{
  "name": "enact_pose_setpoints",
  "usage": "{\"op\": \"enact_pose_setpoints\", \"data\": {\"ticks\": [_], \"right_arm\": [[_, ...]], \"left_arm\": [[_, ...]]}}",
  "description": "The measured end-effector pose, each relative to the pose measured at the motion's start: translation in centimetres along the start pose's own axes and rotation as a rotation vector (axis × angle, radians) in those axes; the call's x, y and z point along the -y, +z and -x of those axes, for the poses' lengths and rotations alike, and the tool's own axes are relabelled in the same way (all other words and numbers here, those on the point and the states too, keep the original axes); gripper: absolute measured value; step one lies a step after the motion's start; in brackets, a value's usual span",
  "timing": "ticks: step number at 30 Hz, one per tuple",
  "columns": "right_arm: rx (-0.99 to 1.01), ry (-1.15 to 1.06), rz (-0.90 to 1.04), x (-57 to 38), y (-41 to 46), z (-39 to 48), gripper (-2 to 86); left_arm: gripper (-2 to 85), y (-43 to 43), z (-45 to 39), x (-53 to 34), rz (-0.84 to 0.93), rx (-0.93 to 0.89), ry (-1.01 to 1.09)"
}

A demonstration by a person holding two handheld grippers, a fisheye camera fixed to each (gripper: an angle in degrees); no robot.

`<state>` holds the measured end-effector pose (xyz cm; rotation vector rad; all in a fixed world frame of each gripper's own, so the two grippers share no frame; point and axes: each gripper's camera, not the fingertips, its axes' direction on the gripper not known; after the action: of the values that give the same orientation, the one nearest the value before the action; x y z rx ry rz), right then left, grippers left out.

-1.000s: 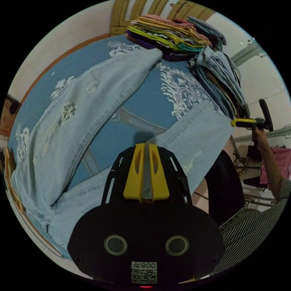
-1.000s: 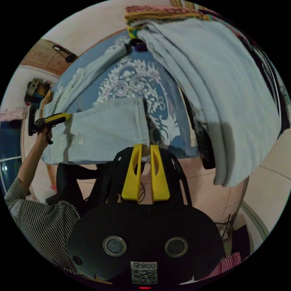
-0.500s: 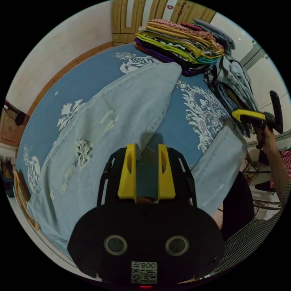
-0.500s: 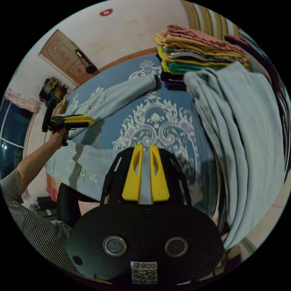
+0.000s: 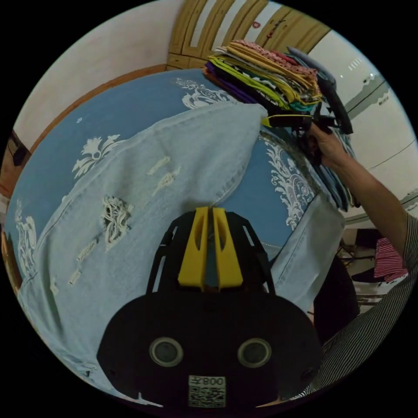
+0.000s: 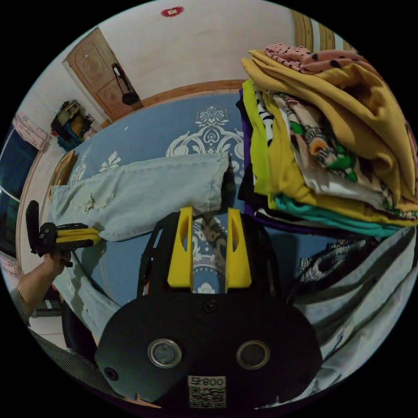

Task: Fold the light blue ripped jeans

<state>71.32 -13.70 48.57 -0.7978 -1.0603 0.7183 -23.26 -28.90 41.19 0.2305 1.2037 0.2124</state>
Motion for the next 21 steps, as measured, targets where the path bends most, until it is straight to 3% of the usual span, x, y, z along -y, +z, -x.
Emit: {"op": "enact_pose_setpoints", "data": {"ticks": [7,12,17,21], "right_arm": [[0.042,-0.067,0.063,5.6,1.8,3.8,6.3],[0.027,-0.202,0.173,9.5,-1.7,7.3,5.5],[-0.043,-0.241,0.289,12.5,-1.2,9.9,5.3],[-0.237,-0.157,0.488,14.0,6.1,10.9,3.0]], "left_arm": [[1.9,-5.2,2.5,0.4,-0.033,-0.082,-0.023],[2.0,-11.3,2.7,0.3,-0.081,-0.15,0.039],[2.6,-13.6,2.1,0.1,0.037,-0.14,0.053],[3.4,-16.4,2.3,-0.9,0.057,-0.117,0.0]]}}
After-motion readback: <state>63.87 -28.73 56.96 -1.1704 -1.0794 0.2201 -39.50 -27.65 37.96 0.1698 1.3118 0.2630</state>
